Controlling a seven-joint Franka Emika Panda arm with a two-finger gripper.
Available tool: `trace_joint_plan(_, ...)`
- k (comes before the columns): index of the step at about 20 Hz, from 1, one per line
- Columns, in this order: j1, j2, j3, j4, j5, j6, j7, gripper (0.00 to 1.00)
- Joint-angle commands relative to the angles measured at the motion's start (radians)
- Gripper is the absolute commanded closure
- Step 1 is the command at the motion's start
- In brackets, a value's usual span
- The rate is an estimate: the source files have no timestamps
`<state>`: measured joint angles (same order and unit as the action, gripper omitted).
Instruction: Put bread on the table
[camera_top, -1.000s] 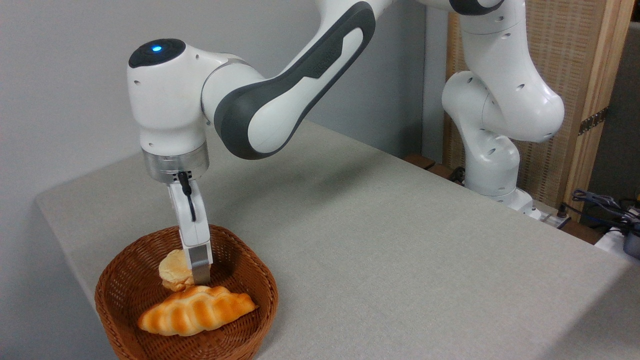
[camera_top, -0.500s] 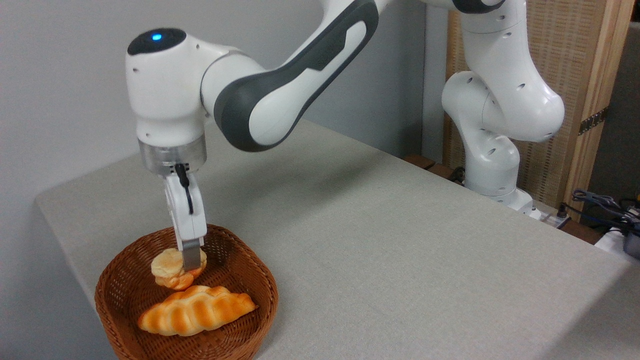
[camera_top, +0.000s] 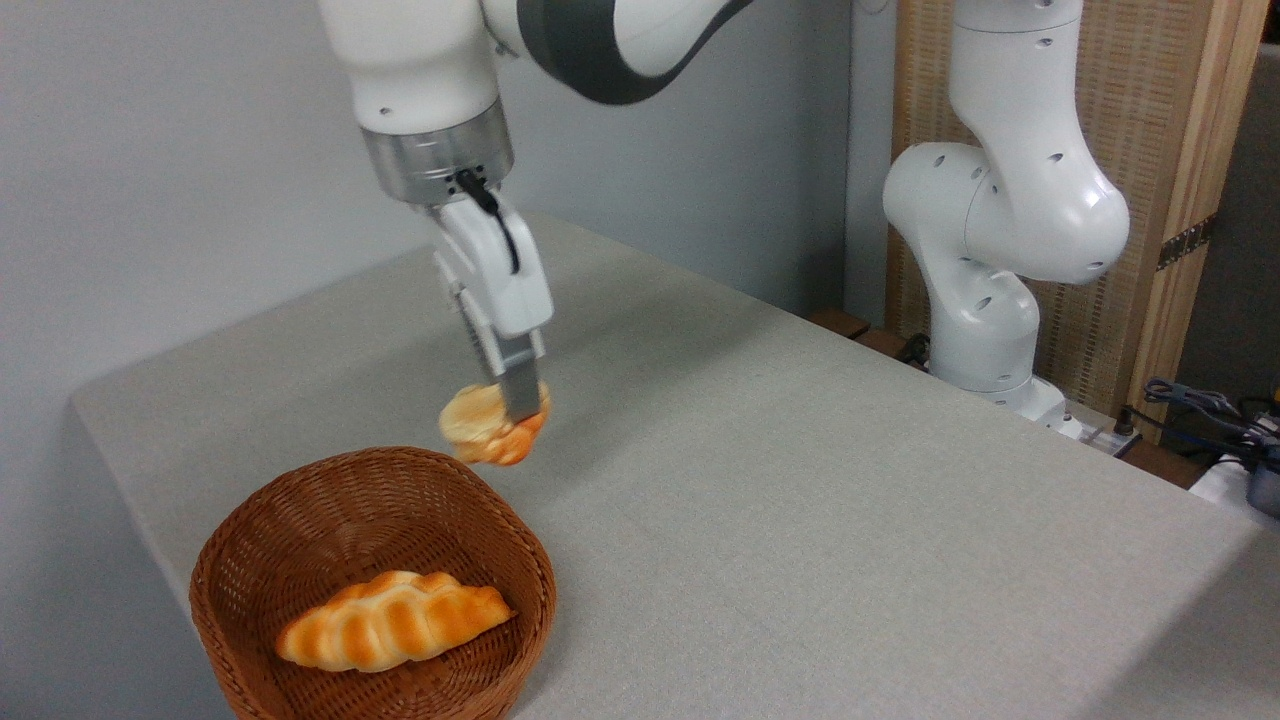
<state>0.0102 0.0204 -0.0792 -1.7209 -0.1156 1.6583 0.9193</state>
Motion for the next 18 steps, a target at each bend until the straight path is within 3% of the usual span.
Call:
trace_joint_plan(1, -0.012, -0.013, 0.004, -0.034, 0.002, -0.078, -0.063, 0.59)
trace_joint_plan(2, -0.013, -0.011, 0.003, -0.048, 0.002, -0.084, -0.083, 0.50)
trace_joint_plan(3, -0.015, -0.011, -0.002, -0.063, 0.002, -0.084, -0.103, 0.32)
trace_joint_plan(4, -0.016, -0.011, -0.005, -0.075, 0.002, -0.084, -0.115, 0.04)
trace_joint_plan(5, -0.016, -0.011, -0.007, -0.077, 0.002, -0.086, -0.112, 0.00)
trace_joint_plan(18, -0.016, -0.007, -0.008, -0.077, 0.004, -0.086, -0.094, 0.00)
